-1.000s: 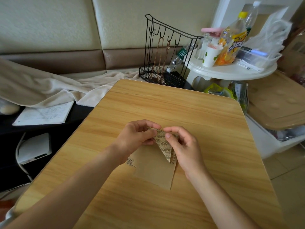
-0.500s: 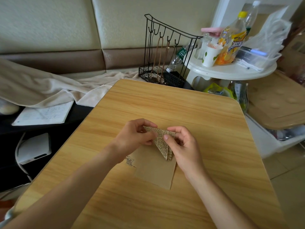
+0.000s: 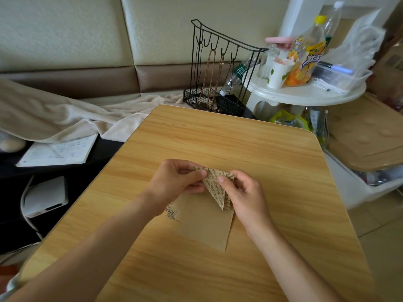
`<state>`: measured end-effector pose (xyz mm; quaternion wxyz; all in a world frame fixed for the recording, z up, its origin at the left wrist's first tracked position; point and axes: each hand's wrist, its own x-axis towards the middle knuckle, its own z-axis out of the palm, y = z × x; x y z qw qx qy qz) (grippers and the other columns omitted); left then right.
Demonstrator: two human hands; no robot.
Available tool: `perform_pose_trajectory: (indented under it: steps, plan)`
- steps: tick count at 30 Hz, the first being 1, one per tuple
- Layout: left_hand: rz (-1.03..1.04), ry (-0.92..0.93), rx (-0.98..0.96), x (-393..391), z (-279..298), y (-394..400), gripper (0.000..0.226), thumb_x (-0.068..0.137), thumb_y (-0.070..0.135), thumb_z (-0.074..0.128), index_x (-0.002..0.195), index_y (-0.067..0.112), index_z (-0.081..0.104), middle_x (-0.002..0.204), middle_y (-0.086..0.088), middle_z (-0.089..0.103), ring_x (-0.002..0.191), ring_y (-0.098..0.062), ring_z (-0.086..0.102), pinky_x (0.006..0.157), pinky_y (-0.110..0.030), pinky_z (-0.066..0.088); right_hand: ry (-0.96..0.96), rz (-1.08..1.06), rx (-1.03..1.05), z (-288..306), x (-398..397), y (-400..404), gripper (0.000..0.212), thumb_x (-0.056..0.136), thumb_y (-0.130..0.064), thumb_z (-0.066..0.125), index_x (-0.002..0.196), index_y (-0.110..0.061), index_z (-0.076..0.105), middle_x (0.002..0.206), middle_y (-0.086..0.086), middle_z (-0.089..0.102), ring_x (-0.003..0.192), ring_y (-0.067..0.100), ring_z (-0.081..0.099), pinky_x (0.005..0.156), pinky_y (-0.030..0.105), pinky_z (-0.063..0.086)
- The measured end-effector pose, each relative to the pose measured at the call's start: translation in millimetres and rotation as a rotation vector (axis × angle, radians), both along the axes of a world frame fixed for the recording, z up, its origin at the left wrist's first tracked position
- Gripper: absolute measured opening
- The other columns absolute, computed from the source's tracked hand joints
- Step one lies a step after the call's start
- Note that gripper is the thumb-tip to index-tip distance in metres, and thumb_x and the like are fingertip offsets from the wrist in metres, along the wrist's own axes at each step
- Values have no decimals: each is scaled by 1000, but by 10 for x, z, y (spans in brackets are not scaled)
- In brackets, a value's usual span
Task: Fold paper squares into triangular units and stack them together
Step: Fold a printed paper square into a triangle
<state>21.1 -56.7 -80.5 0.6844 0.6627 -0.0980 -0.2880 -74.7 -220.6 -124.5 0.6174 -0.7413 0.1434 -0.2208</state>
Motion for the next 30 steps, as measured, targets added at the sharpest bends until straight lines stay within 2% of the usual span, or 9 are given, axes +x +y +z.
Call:
perform_pose_trajectory:
  steps: [2, 5, 10, 15, 18, 22, 24, 26, 30]
  plan:
    - [-3, 14, 6, -9, -3, -4, 15, 85, 6, 80, 97, -3, 77, 93, -24, 76, 72, -21, 75, 68, -21, 61, 3, -5, 6, 4, 4, -4, 10, 96, -26, 75, 91, -17, 75, 77, 2, 73, 71, 10, 60, 68, 36, 50]
    - [-15, 18, 24, -22, -10, -10, 13, 83, 8, 82, 92, -1, 78, 85, -19, 77, 71, -20, 75, 68, -21, 61, 16, -13, 25, -1, 12, -6, 7, 94, -26, 76, 90, -20, 77, 82, 0, 77, 74, 9, 65, 70, 29, 51]
    - [-15, 20, 25, -14, -20, -8, 16, 82, 12, 83, 88, -3, 77, 83, -17, 77, 73, -21, 76, 69, -21, 61, 28, -19, 23, -15, 13, 0, 8, 95, -24, 75, 89, -20, 78, 83, -1, 79, 77, 10, 69, 75, 33, 55]
    - [-12, 13, 43, -16, -34, -6, 21, 82, 15, 84, 90, -3, 78, 89, -21, 77, 76, -22, 76, 72, -23, 62, 34, -29, -1, -21, 8, 14, 9, 96, -24, 73, 89, -21, 78, 82, 11, 76, 73, 16, 63, 73, 47, 55]
    - [-7, 15, 47, -14, -37, -11, 22, 81, 16, 85, 90, -3, 78, 87, -21, 77, 75, -22, 76, 72, -23, 62, 34, -30, -15, -21, 11, 15, 10, 97, -24, 72, 90, -20, 77, 83, 14, 75, 73, 19, 62, 74, 50, 54]
    - [-2, 29, 37, -16, -39, -13, 11, 81, 15, 85, 81, 5, 80, 84, -18, 77, 74, -21, 77, 70, -21, 61, 37, -40, -31, -35, 21, 17, 9, 97, -25, 72, 91, -20, 77, 83, 18, 74, 72, 22, 61, 74, 52, 54]
    - [-4, 35, 36, -16, -37, -11, 11, 80, 16, 85, 79, 6, 80, 84, -18, 77, 75, -22, 77, 70, -20, 61, 34, -45, -26, -42, 18, 18, 10, 97, -25, 72, 90, -21, 77, 82, 14, 75, 71, 28, 65, 75, 51, 55]
    - [-13, 64, 24, -9, -38, -4, 19, 76, 21, 85, 84, 5, 80, 89, -19, 78, 78, -23, 77, 74, -23, 62, 30, -43, -15, -43, 16, 18, 10, 98, -25, 72, 90, -21, 77, 82, 6, 77, 80, 32, 70, 78, 49, 56]
    - [5, 157, -43, 17, -49, 11, 33, 77, 20, 81, 101, -3, 77, 102, -24, 76, 89, -25, 75, 83, -30, 63, 30, -45, -18, -37, 22, 19, 11, 98, -23, 71, 90, -20, 77, 80, 4, 77, 73, 18, 67, 75, 46, 55]
